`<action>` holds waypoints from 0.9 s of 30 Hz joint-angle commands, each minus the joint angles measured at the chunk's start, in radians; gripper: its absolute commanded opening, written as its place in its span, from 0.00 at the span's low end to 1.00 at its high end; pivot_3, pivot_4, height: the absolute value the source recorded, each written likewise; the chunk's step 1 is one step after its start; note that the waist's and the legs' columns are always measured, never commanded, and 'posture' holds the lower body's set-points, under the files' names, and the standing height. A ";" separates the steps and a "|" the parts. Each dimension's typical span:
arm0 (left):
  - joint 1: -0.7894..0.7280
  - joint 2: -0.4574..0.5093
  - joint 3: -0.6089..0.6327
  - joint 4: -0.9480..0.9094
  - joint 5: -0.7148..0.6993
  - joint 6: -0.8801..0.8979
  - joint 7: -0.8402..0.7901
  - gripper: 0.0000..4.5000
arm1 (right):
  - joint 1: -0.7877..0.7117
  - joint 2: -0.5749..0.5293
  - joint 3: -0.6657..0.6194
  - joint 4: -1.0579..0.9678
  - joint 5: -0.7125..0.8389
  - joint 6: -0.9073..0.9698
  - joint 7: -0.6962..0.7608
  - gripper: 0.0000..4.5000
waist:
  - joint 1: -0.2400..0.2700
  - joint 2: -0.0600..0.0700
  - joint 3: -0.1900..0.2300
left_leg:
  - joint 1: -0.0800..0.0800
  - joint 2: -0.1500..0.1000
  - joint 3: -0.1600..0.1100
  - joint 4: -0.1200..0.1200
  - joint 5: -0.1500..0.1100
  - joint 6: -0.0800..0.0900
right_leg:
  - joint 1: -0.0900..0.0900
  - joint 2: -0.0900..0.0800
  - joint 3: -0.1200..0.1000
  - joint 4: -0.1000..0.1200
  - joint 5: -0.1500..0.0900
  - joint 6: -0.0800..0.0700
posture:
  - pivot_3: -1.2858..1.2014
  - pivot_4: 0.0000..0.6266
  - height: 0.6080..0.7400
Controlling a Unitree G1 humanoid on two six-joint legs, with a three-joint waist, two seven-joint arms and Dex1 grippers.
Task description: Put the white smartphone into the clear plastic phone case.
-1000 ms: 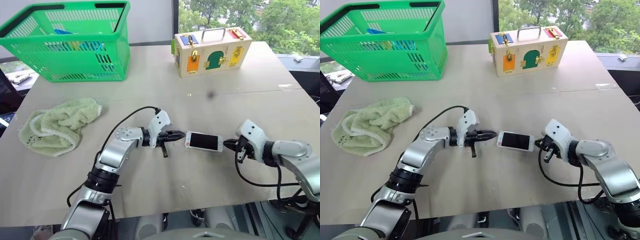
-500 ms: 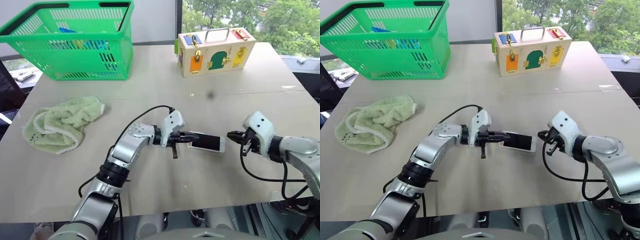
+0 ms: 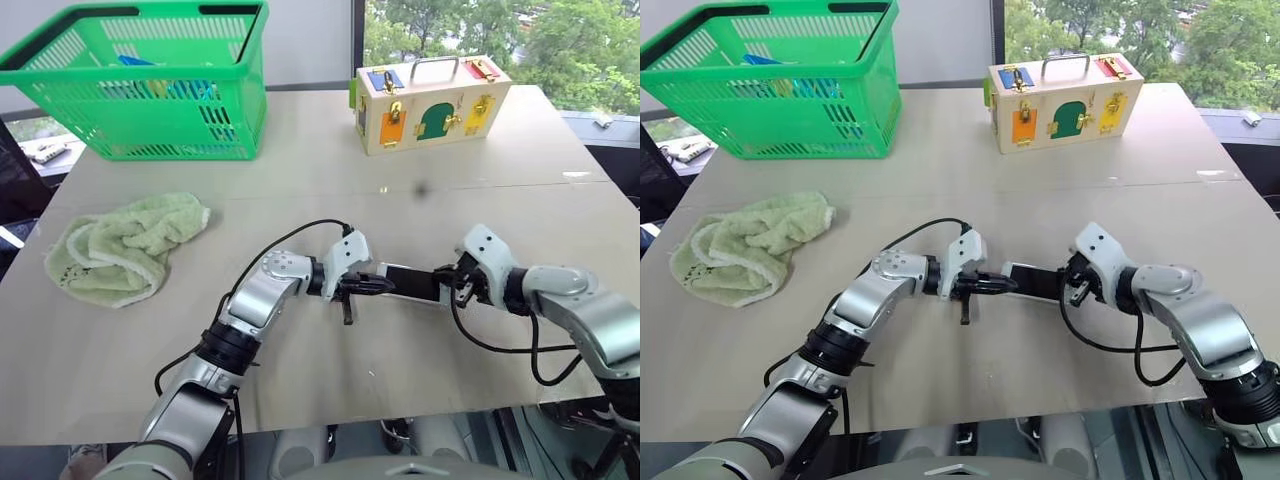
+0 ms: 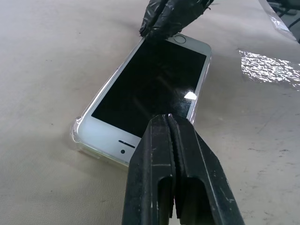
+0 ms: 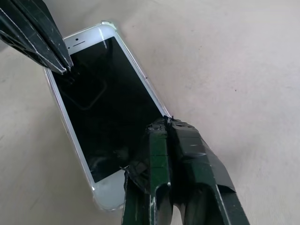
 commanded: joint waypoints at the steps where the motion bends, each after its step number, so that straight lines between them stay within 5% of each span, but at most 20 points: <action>1: -0.010 -0.004 0.001 -0.012 0.003 0.001 0.009 0.01 | -0.018 -0.005 0.058 0.079 0.002 0.111 0.000 0.00 | 0.000 0.000 0.000 | 0.000 0.000 0.000 0.000 0.000 0.000 | 0.000 0.000 0.000 0.000 0.000 0.000 | 0.52 0.24 1.00; 17: -0.017 -0.015 -0.008 0.029 0.019 -0.019 0.001 0.01 | -0.062 0.026 0.213 0.323 -0.027 0.207 0.002 0.00 | 0.000 -0.017 -0.027 | 0.007 0.001 -0.004 0.000 0.000 0.000 | 0.008 -0.006 -0.006 -0.002 0.000 0.000 | 0.52 0.24 1.00; 22: -0.020 -0.017 -0.015 0.042 0.028 -0.020 -0.001 0.01 | -0.031 0.090 0.051 0.255 0.029 0.088 -0.012 0.00 | 0.000 -0.017 -0.033 | 0.007 0.002 -0.007 0.000 -0.003 -0.004 | 0.011 -0.007 -0.009 -0.006 0.000 0.000 | 0.52 0.24 1.00; 27: -0.020 -0.020 -0.018 0.044 0.031 -0.020 -0.002 0.01 | 0.038 0.066 -0.060 0.100 0.063 0.065 -0.004 0.00 | 0.000 -0.004 -0.025 | 0.005 0.002 -0.009 -0.001 -0.002 -0.003 | 0.013 -0.007 -0.011 -0.011 0.000 0.000 | 0.52 0.24 1.00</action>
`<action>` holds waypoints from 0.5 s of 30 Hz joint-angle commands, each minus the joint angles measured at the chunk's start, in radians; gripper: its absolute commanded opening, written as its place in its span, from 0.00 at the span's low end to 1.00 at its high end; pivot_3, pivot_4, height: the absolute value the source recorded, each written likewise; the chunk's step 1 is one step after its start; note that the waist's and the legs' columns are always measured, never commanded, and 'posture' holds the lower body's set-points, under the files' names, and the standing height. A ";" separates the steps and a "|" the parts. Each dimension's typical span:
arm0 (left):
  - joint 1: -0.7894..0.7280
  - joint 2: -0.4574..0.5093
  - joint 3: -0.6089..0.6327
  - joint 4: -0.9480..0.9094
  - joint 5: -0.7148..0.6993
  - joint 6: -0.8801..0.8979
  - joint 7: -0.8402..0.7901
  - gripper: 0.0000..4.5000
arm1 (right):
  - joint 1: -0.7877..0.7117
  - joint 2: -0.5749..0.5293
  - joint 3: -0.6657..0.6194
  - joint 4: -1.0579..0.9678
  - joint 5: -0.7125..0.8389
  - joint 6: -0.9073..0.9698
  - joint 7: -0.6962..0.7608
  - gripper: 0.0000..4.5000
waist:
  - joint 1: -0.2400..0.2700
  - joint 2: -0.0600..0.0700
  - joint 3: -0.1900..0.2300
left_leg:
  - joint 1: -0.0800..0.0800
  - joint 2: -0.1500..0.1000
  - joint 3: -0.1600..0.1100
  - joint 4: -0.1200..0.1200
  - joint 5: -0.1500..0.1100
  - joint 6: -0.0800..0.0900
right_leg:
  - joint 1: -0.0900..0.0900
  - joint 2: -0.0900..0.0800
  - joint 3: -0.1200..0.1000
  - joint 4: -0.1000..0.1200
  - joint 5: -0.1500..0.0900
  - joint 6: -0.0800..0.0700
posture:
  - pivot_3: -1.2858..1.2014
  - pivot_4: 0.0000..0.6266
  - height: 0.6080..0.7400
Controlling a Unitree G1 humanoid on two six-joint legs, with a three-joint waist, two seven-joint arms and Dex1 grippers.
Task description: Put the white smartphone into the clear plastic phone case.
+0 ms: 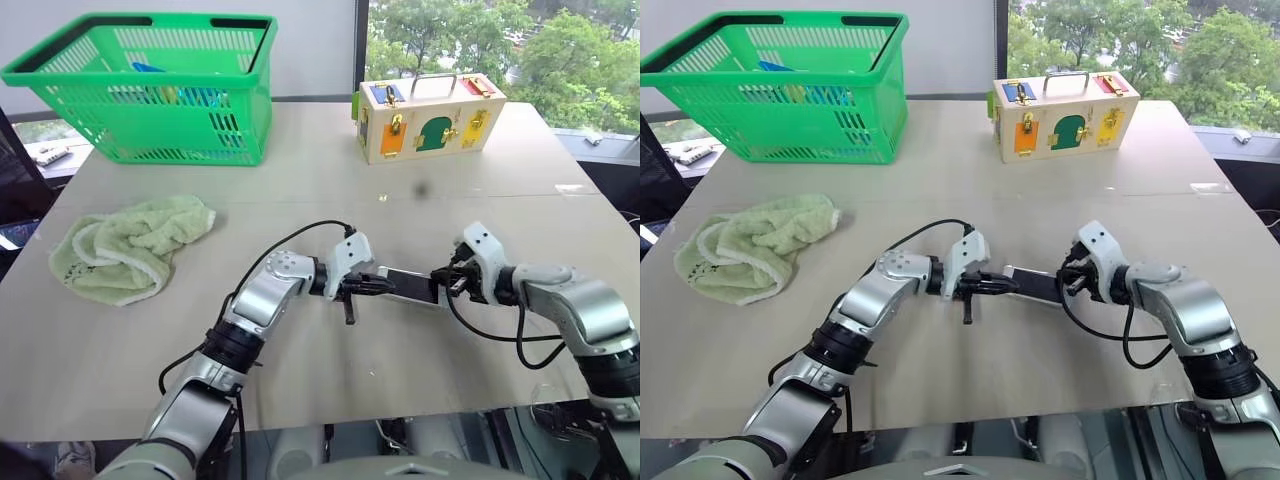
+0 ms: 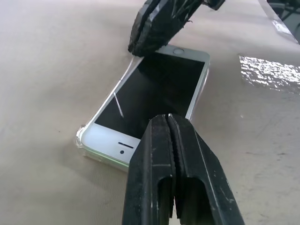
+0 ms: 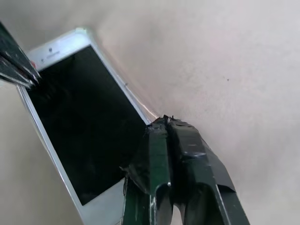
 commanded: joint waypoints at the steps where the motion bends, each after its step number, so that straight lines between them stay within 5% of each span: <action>1: -0.007 0.001 -0.008 0.007 0.009 -0.006 -0.004 0.01 | 0.066 -0.033 -0.020 -0.077 0.029 0.023 0.011 0.00 | 0.001 0.003 0.002 | 0.000 -0.001 0.000 0.000 0.000 0.000 | 0.000 0.000 0.000 0.000 0.000 0.000 | 0.52 0.24 1.00; 10: -0.012 -0.004 -0.011 0.006 0.015 -0.004 -0.007 0.01 | 0.154 -0.129 -0.061 -0.289 0.110 0.054 0.038 0.00 | 0.006 0.008 0.010 | -0.003 -0.003 0.000 -0.004 -0.003 0.006 | -0.001 0.003 -0.002 -0.003 -0.004 0.004 | 0.52 0.24 1.00; 15: -0.015 -0.003 -0.010 0.006 0.015 -0.002 -0.009 0.01 | 0.131 -0.087 -0.119 -0.303 0.142 0.034 -0.003 0.00 | 0.003 0.007 0.014 | -0.003 -0.004 0.001 -0.002 -0.004 0.007 | -0.001 0.002 -0.002 -0.004 -0.004 0.004 | 0.52 0.24 1.00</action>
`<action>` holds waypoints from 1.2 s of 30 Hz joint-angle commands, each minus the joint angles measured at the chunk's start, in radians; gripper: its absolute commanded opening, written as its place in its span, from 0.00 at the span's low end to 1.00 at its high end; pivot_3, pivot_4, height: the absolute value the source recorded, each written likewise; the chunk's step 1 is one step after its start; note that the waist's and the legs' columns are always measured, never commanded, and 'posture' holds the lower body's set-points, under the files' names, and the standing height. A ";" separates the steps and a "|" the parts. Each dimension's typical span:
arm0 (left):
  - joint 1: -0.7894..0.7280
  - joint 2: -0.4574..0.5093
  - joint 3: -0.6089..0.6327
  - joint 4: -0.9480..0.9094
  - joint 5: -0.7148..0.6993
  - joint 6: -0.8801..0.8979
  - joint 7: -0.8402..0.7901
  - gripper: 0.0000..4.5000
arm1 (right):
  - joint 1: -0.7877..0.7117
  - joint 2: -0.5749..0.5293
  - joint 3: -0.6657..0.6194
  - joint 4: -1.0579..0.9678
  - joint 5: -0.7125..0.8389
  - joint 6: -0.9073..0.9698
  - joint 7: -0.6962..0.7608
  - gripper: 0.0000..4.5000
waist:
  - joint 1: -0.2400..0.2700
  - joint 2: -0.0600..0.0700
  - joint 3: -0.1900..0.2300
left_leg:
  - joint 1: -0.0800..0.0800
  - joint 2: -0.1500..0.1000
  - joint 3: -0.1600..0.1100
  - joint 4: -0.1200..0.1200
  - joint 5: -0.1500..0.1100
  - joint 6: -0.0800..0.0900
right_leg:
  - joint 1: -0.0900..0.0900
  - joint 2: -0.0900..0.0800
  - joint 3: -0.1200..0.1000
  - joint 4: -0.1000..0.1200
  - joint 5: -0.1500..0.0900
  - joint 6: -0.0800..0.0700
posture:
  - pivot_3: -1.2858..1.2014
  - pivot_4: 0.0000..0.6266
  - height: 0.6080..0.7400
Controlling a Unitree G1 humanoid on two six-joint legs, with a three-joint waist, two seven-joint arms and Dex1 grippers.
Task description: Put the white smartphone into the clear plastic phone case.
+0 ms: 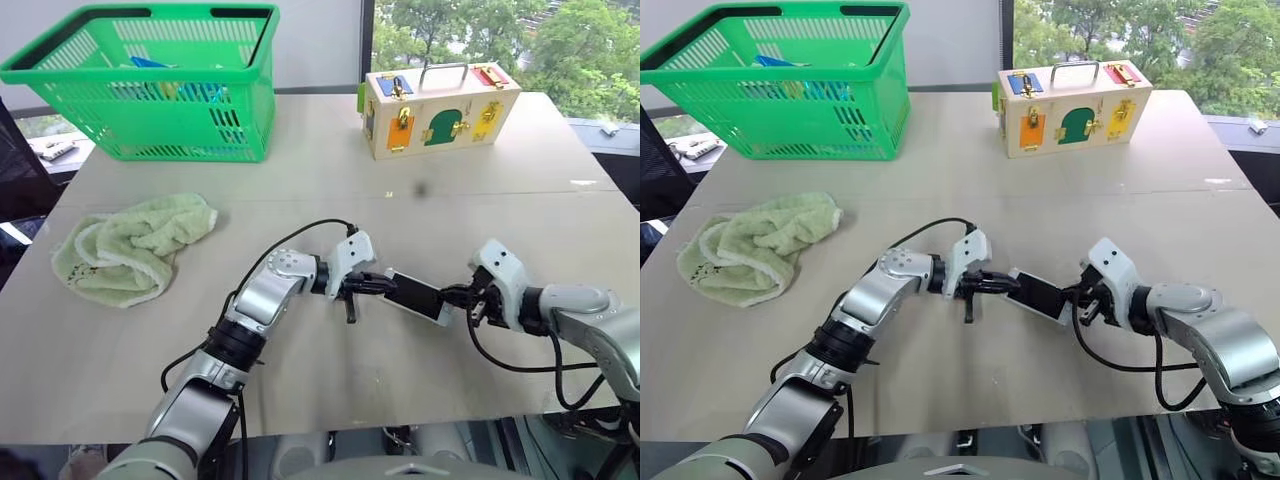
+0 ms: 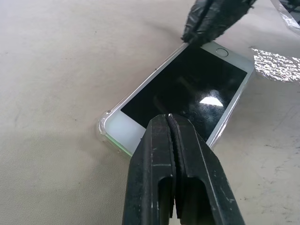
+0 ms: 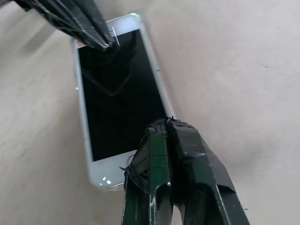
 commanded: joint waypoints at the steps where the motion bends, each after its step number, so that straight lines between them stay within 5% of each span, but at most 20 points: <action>1: -0.009 0.000 -0.009 0.001 0.007 0.000 -0.005 0.01 | -0.027 0.050 -0.076 -0.031 0.038 -0.018 -0.037 0.00 | -0.001 0.000 0.002 | 0.000 0.000 0.000 0.000 0.000 0.000 | 0.000 0.000 0.000 0.000 0.000 0.000 | 0.52 0.24 1.00; 9: -0.017 0.000 -0.004 0.010 0.007 -0.003 -0.005 0.01 | 0.040 -0.015 -0.099 -0.098 0.128 0.040 0.013 0.00 | 0.001 0.001 0.005 | -0.001 0.000 0.000 0.000 0.000 0.000 | 0.000 0.000 0.000 0.000 0.000 0.000 | 0.52 0.24 1.00; 20: -0.020 -0.007 -0.007 -0.005 0.008 0.001 0.004 0.01 | 0.097 -0.136 0.091 -0.064 0.031 0.009 0.003 0.00 | -0.002 0.001 0.005 | 0.000 0.000 -0.001 0.001 -0.001 0.000 | 0.001 0.000 0.000 0.000 0.000 0.000 | 0.52 0.24 1.00; 36: -0.030 -0.017 0.004 0.002 0.011 -0.003 0.004 0.01 | -0.020 -0.157 0.337 0.099 -0.127 -0.081 0.063 0.00 | -0.003 -0.008 0.001 | 0.002 0.001 -0.001 0.001 -0.001 0.000 | 0.002 0.000 -0.001 0.000 0.000 0.000 | 0.52 0.24 1.00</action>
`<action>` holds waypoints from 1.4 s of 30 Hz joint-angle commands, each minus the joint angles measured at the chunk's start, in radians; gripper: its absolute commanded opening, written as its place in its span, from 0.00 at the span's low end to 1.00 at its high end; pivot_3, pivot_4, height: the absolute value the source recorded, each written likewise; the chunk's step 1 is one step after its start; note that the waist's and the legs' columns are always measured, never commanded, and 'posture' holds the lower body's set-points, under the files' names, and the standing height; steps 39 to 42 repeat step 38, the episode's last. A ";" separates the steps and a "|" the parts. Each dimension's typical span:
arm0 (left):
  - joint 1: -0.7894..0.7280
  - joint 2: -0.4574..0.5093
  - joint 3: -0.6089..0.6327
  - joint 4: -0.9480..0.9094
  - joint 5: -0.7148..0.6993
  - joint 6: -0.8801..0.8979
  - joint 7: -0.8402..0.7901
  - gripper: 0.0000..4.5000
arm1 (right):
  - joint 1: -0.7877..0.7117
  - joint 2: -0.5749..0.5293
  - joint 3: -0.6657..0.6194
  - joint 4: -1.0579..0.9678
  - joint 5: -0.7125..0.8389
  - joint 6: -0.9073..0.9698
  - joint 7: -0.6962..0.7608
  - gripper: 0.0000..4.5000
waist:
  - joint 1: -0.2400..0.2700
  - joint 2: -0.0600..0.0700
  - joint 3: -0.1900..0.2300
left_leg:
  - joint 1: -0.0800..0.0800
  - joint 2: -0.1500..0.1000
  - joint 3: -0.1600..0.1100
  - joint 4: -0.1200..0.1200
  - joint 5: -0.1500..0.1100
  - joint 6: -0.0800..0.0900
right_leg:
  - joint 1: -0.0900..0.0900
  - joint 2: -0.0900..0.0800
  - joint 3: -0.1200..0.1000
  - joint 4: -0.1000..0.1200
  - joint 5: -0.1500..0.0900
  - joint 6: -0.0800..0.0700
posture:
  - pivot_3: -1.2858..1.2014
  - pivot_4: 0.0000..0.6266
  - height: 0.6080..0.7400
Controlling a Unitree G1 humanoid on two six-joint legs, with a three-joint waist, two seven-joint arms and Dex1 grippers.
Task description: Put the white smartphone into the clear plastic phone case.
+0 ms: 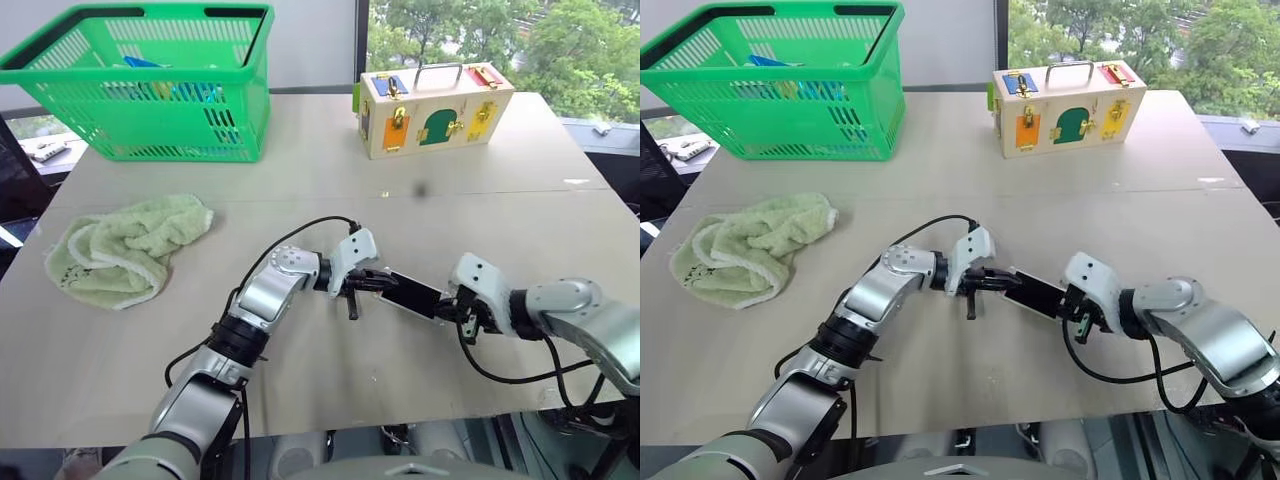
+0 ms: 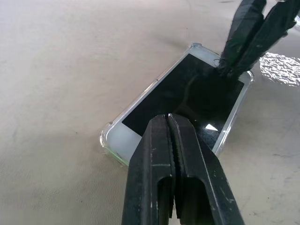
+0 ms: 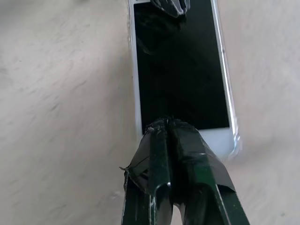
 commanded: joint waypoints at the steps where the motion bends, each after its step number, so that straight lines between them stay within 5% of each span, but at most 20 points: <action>1: -0.002 -0.001 0.013 -0.021 -0.009 -0.011 0.005 0.01 | 0.071 0.003 0.071 0.087 -0.062 -0.027 -0.013 0.00 | 0.000 0.000 0.000 | 0.000 0.000 0.000 0.000 0.000 0.000 | 0.000 0.000 0.000 0.000 0.000 0.000 | 0.52 0.24 1.00; 9: 0.048 -0.045 0.160 -0.109 -0.113 -0.067 0.083 0.01 | 0.171 0.226 -0.246 0.036 0.005 -0.328 -0.087 0.00 | 0.002 0.005 0.007 | -0.003 0.000 0.001 0.000 0.000 0.000 | -0.001 0.000 0.003 0.000 0.000 0.000 | 0.52 0.24 1.00; 10: 0.055 -0.052 0.188 -0.127 -0.132 -0.066 0.101 0.01 | 0.174 0.239 -0.280 0.024 0.017 -0.352 -0.087 0.06 | 0.001 0.005 0.008 | -0.003 -0.001 0.001 0.000 0.000 0.000 | -0.002 0.000 0.002 0.000 0.000 0.001 | 0.52 0.24 1.00; 13: 0.080 -0.065 0.264 -0.193 -0.193 -0.033 0.155 0.20 | 0.173 0.241 -0.349 -0.002 0.039 -0.376 -0.082 0.32 | 0.001 0.006 0.009 | -0.003 -0.001 0.003 0.000 0.000 0.000 | -0.002 0.001 0.002 0.000 0.002 0.004 | 0.52 0.24 1.00; 20: 0.173 -0.042 0.396 -0.354 -0.277 0.063 0.305 0.92 | 0.179 0.204 -0.463 0.004 0.060 -0.437 -0.043 1.00 | 0.001 0.007 0.010 | -0.002 -0.001 0.003 0.000 0.000 0.000 | -0.002 0.001 0.002 0.000 0.001 0.002 | 0.52 0.24 1.00; 21: 0.192 -0.033 0.411 -0.381 -0.284 0.078 0.323 0.99 | 0.192 0.196 -0.488 0.002 0.066 -0.444 -0.034 1.00 | 0.001 0.007 0.010 | -0.002 -0.001 0.003 0.000 0.000 0.000 | -0.002 0.001 0.002 0.000 0.001 0.002 | 0.52 0.24 1.00; 31: 0.537 0.111 0.529 -0.668 -0.370 0.124 0.349 0.99 | 0.542 0.145 -0.806 -0.067 0.111 -0.532 0.092 1.00 | 0.005 0.008 0.010 | -0.001 0.000 0.005 -0.001 -0.001 0.000 | -0.002 0.001 0.004 0.000 0.000 0.001 | 0.52 0.24 1.00; 37: 0.736 0.170 0.591 -0.755 -0.415 0.123 0.348 0.99 | 0.649 0.153 -0.860 -0.029 0.078 -0.605 0.125 1.00 | 0.001 0.013 0.013 | 0.001 0.002 0.005 0.000 -0.004 -0.006 | -0.002 -0.003 0.007 0.000 0.000 0.000 | 0.52 0.24 1.00; 42: 0.754 0.170 0.599 -0.768 -0.419 0.129 0.366 0.99 | 0.654 0.154 -0.863 -0.017 0.077 -0.614 0.126 1.00 | 0.001 0.013 0.013 | 0.001 0.002 0.004 0.000 -0.004 -0.006 | -0.002 -0.004 0.007 0.000 0.000 0.000 | 0.52 0.24 1.00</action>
